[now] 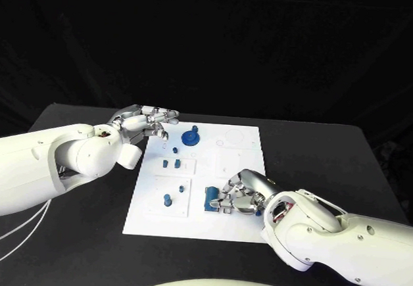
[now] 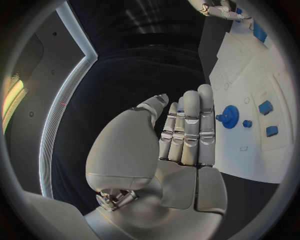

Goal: Assemble the parts on the task board

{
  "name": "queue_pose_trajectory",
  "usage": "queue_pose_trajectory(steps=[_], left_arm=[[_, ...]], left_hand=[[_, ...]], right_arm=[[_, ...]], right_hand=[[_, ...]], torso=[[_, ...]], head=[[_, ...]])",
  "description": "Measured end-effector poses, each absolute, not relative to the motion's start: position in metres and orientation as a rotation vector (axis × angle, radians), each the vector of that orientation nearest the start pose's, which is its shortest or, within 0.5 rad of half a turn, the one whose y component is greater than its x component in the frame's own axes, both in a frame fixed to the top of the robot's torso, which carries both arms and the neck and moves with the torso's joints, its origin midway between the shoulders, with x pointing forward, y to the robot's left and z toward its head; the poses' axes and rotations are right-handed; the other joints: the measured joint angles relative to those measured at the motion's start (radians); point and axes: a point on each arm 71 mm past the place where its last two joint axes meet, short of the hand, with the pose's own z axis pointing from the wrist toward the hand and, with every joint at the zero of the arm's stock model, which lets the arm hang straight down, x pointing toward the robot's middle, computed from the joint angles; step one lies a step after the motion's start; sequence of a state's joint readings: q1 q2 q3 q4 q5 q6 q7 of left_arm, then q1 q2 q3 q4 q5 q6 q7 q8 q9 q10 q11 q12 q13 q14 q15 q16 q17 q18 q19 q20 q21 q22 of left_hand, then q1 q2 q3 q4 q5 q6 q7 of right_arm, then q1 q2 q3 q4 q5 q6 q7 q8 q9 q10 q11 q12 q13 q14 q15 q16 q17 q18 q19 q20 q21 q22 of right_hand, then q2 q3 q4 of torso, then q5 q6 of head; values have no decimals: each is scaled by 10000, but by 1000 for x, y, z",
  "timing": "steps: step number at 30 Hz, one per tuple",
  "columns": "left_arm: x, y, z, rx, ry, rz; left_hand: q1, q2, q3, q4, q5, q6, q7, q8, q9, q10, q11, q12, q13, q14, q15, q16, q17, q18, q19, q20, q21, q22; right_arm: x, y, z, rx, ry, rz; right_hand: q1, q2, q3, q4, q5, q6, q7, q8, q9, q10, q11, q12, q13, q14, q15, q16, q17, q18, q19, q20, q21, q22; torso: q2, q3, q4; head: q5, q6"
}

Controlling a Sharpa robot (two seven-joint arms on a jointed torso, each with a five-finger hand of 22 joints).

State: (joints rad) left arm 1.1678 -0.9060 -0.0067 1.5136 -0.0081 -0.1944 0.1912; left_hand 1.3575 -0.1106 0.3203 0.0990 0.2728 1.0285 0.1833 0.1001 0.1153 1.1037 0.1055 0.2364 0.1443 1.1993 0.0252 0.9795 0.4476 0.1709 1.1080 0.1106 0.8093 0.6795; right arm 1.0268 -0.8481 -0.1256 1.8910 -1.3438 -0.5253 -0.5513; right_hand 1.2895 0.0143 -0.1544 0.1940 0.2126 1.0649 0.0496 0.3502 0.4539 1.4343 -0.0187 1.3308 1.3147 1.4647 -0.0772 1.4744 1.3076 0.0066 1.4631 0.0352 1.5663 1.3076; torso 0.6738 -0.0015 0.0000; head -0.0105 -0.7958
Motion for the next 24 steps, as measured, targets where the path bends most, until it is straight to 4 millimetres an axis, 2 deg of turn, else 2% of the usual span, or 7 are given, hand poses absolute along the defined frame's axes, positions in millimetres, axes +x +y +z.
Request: queue_pose_trajectory(steps=[11, 17, 23, 24], left_arm=[[485, 237, -195, -12364, 16147, -14812], [485, 238, -195, -12365, 16150, -14804], [485, 238, -195, -12369, 16151, -14793], [485, 238, -195, -12369, 16152, -14793]], left_hand=[[0, 0, 0, 0, 0, 0, 0, 0, 1, 0, 0, 0, -1, 0, 0, 0, 1, 0, 0, 0, 0, 1], [0, 0, 0, 0, 0, 0, -1, 0, 1, 0, 0, 0, -1, 0, 0, 0, 1, -1, 0, 0, 0, 1], [0, 0, 0, 0, 0, 0, -1, 0, 2, 0, 0, 0, -2, 0, 0, 0, 2, 0, 0, 0, 0, 2], [0, 0, 0, 0, 0, 0, 0, 0, 2, 0, 0, 0, -2, 0, 0, 0, 2, -1, 0, 0, 0, 2]], right_arm=[[367, -128, -253, 2327, 19333, 6805], [367, -127, -252, 2097, 19326, 6785], [368, -129, -251, 1828, 19261, 6684], [368, -130, -252, 1797, 19277, 6630]], right_hand=[[49, 49, 28, -28, -24, 36, -36, 87, 47, 0, 0, 40, 5, 5, -3, 0, -1, 0, 34, -34, 0, -1], [264, -165, 112, -279, -76, 70, -70, 139, 98, 0, 0, 64, 6, 2, -71, 0, -1, 0, 35, -33, 0, -2], [364, -264, 140, -412, -105, 70, -70, 174, 123, 0, 0, 90, 6, 1, -71, -1, -1, 0, 24, -94, 0, -2], [597, -141, 186, -487, -122, 70, -70, 214, 133, 1, 0, 119, 39, 0, -70, -1, -1, 1, 35, -105, 0, -3]], torso=[[9, -5, -8], [8, -6, -15], [3, -6, -18], [3, -5, -18]], head=[[32, -23], [33, -42], [35, -58], [33, -58]])
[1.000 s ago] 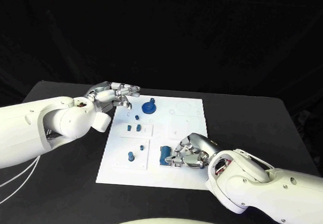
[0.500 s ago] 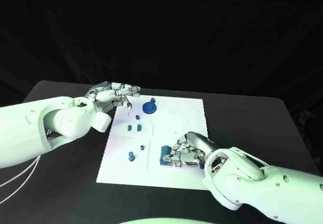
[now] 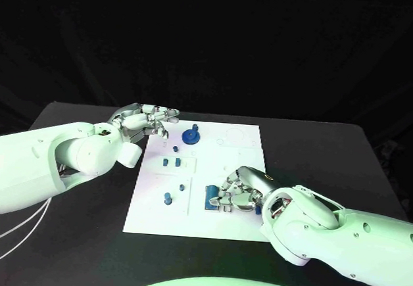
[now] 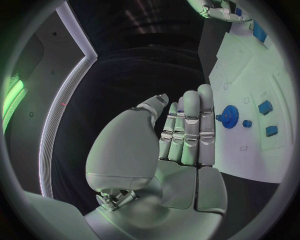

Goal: Assemble the parts on the task board

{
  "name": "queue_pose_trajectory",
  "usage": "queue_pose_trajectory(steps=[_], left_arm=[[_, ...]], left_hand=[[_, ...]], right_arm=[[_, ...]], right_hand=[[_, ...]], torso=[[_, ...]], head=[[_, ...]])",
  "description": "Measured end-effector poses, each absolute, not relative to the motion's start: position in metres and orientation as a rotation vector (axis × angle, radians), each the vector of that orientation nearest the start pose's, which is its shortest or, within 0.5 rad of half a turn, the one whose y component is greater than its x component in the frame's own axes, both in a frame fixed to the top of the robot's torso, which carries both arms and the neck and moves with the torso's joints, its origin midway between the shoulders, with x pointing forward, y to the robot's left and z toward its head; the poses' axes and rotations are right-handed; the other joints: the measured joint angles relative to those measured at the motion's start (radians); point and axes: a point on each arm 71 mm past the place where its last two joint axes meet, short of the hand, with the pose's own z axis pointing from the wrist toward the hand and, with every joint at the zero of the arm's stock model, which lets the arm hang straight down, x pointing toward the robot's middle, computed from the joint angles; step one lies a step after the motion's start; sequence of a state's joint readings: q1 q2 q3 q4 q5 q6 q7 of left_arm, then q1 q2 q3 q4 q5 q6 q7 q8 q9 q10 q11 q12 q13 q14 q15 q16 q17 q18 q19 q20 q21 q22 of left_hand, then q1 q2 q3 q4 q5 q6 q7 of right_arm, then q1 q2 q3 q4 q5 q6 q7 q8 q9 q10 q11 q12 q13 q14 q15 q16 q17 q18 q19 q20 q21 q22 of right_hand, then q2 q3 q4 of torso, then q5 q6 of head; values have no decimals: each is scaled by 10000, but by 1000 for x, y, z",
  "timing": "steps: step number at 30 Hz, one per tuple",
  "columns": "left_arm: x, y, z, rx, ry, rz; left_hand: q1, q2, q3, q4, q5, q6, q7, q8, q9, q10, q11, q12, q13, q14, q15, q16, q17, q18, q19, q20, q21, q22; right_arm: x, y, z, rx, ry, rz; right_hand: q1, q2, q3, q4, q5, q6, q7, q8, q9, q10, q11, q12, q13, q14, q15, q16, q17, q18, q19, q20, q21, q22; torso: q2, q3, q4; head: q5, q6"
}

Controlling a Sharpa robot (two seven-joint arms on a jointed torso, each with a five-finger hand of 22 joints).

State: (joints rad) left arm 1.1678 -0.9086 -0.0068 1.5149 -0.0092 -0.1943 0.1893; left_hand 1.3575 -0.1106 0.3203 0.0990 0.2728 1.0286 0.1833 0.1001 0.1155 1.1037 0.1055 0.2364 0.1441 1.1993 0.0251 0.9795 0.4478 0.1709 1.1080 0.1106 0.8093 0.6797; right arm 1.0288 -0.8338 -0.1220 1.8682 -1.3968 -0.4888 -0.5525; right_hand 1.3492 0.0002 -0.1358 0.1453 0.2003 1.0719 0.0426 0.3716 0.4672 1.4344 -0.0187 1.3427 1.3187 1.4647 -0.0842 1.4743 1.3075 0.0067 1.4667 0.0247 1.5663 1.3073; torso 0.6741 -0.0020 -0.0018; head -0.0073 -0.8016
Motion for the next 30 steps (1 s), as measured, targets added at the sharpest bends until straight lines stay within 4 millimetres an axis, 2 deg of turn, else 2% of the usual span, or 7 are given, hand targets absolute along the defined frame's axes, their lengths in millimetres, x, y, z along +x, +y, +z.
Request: queue_pose_trajectory(steps=[3, 19, 22, 27, 30], left_arm=[[485, 238, -195, -12370, 16155, -14789], [485, 240, -195, -12381, 16149, -14757], [485, 240, -195, -12383, 16147, -14752], [485, 241, -195, -12387, 16144, -14740], [484, 241, -195, -12388, 16142, -14736]], left_hand=[[0, 0, 0, 0, 0, 0, 0, 0, 0, 0, 0, 0, 0, 0, 0, 0, 0, 0, 0, 0, 0, -1], [0, 0, 0, 0, 0, 0, 0, 0, 1, 0, 0, 0, -2, 0, 0, 0, 1, 0, 0, 0, 0, -8], [0, 0, 0, 0, 0, 0, 0, 0, 1, 0, 0, 0, -2, 0, 0, 0, 1, 0, 0, 0, 0, -8], [0, 0, 0, 0, 0, 0, 0, 0, 1, 0, 0, 0, -2, 0, 0, 0, 1, 0, 0, 0, 0, -7], [0, 0, 0, 0, 0, 0, 0, 0, 1, 0, 0, 0, 5, 0, 0, 0, 1, 1, 0, 0, 0, -7]], right_arm=[[367, -135, -255, 1737, 19377, 6394], [363, -144, -253, 1618, 19316, 6205], [361, -153, -250, 1729, 19241, 6100], [362, -181, -243, 1959, 18946, 5731], [362, -200, -239, 2090, 18775, 5419]], right_hand=[[174, 126, 9, -9, -17, 0, 0, 29, 8, 6, 6, 11, 923, 1, 1, 0, 0, -1, 0, 0, 0, 0], [175, 127, 9, -9, -56, 34, -33, 36, 18, 6, 6, 49, 983, 2, 2, 0, -1, 0, 0, 1, 0, 8], [168, 133, -11, 11, -56, -100, 25, -21, -10, 7, 6, -63, 1070, 2, 3, 0, -1, 0, -1, 1, 0, 7], [73, 223, 36, 81, 30, -509, 257, -452, -229, 44, 44, -273, 1426, 2, 3, 0, -1, 0, -1, 2, 0, 7], [61, 235, 39, 84, 30, -511, 259, -560, -308, 45, 44, -279, 1427, 37, 38, 0, -2, 0, -2, 2, 0, 6]], torso=[[0, 4, 0], [1, 11, 0], [1, 10, -1], [-1, -1, -8], [-8, -4, -27]], head=[[-8, 0], [-23, 24], [-25, 29], [-98, 46], [-160, 51]])
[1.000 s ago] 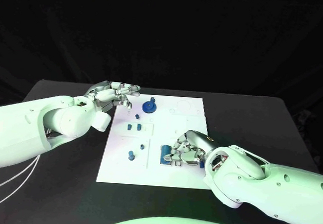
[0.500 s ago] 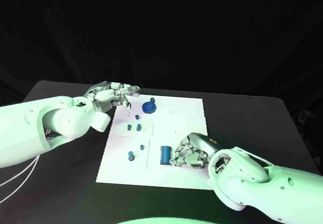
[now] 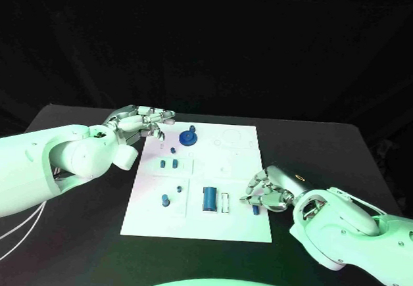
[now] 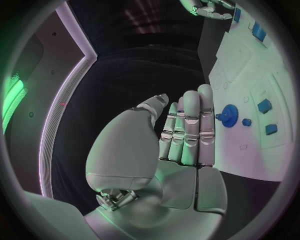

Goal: Assemble the parts on the task board

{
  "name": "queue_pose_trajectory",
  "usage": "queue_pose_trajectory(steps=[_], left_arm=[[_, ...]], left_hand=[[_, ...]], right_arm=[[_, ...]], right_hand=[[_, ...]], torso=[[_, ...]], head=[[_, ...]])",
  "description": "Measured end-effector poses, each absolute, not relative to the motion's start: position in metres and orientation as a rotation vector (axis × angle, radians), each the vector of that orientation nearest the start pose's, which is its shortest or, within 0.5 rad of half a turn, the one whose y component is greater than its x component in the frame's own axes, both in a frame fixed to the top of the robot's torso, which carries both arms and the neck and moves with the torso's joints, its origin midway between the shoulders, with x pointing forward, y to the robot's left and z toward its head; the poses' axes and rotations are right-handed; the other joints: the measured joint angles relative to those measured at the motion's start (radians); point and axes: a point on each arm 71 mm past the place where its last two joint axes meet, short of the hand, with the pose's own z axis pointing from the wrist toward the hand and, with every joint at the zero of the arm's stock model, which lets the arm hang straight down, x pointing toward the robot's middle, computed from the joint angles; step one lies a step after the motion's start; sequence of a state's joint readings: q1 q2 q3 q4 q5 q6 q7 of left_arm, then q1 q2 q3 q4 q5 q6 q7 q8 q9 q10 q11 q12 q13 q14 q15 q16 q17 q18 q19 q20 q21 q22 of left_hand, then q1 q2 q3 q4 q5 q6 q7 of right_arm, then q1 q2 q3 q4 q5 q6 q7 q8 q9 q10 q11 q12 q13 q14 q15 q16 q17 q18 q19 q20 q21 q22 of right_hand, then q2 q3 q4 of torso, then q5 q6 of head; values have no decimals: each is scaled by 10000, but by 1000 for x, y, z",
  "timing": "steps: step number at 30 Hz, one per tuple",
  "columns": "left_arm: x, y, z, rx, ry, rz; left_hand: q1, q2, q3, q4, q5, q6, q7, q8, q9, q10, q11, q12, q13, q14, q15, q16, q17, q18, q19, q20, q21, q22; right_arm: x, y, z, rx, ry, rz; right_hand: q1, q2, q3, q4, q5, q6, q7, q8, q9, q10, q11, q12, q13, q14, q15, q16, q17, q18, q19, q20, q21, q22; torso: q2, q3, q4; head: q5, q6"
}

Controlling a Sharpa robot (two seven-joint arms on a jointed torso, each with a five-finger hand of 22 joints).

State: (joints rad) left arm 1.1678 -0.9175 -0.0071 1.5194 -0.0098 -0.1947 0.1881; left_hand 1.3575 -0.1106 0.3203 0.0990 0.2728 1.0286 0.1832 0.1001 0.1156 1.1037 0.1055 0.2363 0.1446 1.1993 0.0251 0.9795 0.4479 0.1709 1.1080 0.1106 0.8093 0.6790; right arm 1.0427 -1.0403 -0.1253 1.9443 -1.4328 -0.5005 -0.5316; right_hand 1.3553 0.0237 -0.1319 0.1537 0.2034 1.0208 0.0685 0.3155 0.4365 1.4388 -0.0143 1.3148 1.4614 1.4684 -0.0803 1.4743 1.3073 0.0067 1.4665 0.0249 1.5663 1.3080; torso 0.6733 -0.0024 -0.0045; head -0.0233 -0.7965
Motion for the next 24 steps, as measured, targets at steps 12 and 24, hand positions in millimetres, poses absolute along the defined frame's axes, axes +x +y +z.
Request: queue_pose_trajectory(steps=[12, 24], left_arm=[[482, 242, -194, -12361, 16129, -14781], [482, 242, -194, -12356, 16124, -14786]], left_hand=[[0, 0, 0, 0, 0, -34, -34, 39, 0, 0, 0, 0, 0, 0, 0, 0, -11, -1, 0, 0, 0, -8], [0, 0, 0, 0, 0, -34, -34, 38, 1, 0, 1, 0, -1, 0, 0, 0, -10, 0, 0, 0, 0, -7]], right_arm=[[359, -232, -243, 1938, 18594, 4596], [357, -226, -258, 1824, 18858, 4380]], right_hand=[[-50, 80, -4, 79, 0, 104, 10, -105, -94, 32, 37, 0, 71, -37, 37, 0, 0, 1, 0, 76, 0, -1], [-121, 144, -59, 244, 55, 251, 5, -181, -139, 29, 39, 22, 74, -37, 37, 0, 8, 0, 0, 75, 0, -3]], torso=[[-17, -9, -111], [-17, -21, -91]], head=[[-106, -5], [-106, -46]])
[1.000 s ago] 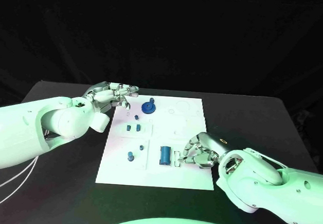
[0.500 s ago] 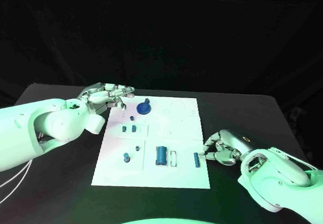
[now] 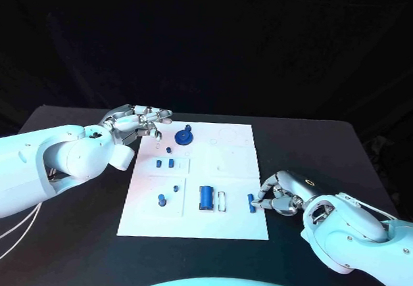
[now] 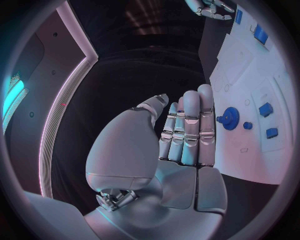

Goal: Assemble the parts on the task board

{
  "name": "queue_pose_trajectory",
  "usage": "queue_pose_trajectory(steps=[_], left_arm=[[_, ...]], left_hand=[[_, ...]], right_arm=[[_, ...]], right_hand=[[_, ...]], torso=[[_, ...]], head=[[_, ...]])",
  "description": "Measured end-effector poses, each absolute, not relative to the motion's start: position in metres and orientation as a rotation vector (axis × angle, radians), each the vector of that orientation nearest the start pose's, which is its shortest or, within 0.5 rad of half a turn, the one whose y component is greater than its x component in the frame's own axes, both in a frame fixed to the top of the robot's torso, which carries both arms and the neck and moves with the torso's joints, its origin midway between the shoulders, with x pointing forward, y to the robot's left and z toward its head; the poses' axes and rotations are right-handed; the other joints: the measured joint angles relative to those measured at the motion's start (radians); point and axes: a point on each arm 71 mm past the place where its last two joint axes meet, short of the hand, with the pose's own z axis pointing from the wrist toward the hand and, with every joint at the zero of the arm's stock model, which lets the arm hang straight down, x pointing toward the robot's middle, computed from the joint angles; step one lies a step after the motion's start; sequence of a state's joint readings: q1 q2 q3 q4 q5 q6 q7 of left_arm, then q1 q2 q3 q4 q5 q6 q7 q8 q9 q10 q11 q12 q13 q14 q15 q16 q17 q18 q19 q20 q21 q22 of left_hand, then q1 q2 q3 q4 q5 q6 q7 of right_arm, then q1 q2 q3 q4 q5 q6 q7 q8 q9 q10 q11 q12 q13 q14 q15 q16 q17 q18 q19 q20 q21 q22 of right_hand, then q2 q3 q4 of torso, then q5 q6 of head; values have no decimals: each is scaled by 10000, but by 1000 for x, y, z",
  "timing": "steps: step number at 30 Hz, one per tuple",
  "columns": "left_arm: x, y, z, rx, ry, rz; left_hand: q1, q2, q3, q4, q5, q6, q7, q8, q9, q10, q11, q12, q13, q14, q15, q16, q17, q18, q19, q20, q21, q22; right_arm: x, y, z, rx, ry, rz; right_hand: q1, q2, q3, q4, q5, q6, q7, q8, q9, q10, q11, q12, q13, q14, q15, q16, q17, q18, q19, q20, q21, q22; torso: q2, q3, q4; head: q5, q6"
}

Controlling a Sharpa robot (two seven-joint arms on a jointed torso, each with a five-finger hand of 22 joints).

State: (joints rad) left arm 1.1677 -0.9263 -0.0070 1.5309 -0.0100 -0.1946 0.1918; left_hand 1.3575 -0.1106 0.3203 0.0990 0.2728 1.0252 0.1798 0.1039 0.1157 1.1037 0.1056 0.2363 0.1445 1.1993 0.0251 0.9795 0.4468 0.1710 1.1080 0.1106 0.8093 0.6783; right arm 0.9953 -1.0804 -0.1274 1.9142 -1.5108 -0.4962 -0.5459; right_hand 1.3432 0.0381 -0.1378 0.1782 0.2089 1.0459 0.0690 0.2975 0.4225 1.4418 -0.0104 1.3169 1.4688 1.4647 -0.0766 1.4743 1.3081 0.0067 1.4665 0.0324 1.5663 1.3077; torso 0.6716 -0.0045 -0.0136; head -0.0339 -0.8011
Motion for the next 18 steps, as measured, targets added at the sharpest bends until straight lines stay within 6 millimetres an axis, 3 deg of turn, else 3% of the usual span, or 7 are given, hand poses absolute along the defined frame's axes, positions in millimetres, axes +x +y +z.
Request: queue_pose_trajectory(steps=[18], left_arm=[[482, 243, -194, -12365, 16127, -14765]], left_hand=[[0, 0, 0, 0, 0, 0, 0, 0, 0, 0, 0, 0, -2, 0, 0, 0, 1, -1, 0, 0, 0, 1]], right_arm=[[355, -215, -269, 1837, 19177, 4378]], right_hand=[[-158, -54, -65, 128, 39, 120, -50, -36, -20, -2, 2, -45, -2, 0, 0, 0, -2, 0, 0, 0, 0, -2]], torso=[[5, -2, -5]], head=[[53, -50]])
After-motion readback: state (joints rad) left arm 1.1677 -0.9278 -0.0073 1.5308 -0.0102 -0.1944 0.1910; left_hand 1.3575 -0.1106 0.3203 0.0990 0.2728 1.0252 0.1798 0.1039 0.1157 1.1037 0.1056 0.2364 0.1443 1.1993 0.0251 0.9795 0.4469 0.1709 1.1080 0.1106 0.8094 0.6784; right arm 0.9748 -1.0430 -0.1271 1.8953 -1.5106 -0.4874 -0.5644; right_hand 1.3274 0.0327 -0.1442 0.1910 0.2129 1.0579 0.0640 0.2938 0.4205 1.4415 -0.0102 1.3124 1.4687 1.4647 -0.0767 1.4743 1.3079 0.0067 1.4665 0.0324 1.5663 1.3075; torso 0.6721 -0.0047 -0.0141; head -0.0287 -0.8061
